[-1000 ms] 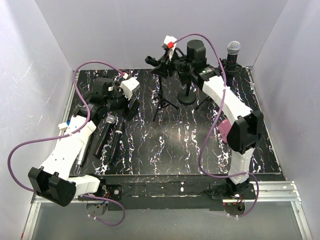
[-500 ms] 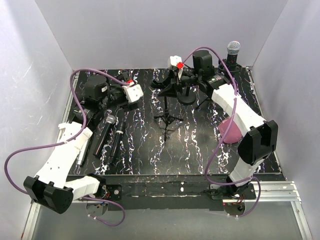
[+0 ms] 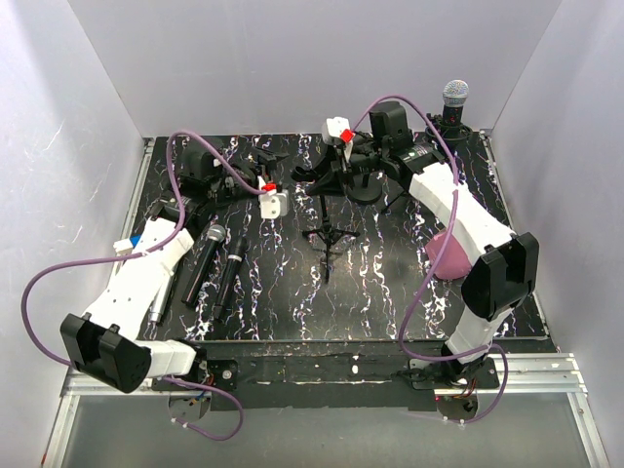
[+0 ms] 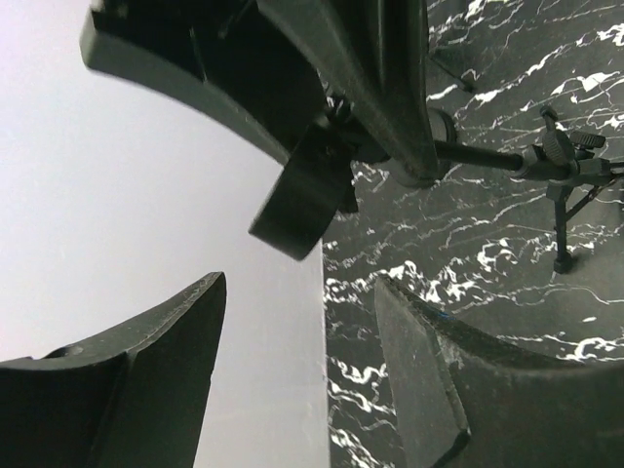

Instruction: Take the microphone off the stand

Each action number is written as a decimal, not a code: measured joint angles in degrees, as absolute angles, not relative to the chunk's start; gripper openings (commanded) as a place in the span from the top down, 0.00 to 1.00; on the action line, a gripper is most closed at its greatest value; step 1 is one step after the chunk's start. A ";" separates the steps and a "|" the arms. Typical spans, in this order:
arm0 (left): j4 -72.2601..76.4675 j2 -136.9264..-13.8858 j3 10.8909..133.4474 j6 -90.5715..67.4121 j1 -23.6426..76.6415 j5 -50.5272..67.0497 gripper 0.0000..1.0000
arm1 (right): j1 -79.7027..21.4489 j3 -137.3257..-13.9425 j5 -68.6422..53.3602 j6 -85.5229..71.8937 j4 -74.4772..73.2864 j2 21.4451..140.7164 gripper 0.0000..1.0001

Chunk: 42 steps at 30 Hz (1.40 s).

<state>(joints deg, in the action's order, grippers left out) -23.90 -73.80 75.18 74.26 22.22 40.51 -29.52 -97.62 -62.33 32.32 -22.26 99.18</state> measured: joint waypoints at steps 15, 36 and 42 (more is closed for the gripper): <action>-25.19 -77.58 79.07 88.73 23.75 50.22 0.65 | -29.80 -100.07 -62.74 36.45 -27.29 100.16 0.80; -26.96 -76.75 79.79 78.35 26.57 39.97 1.00 | -24.49 -86.74 -49.28 3.79 -17.34 91.37 0.28; -27.03 -76.88 82.02 65.06 26.59 32.80 1.00 | -22.22 -74.17 -45.80 -6.55 -15.07 85.41 0.45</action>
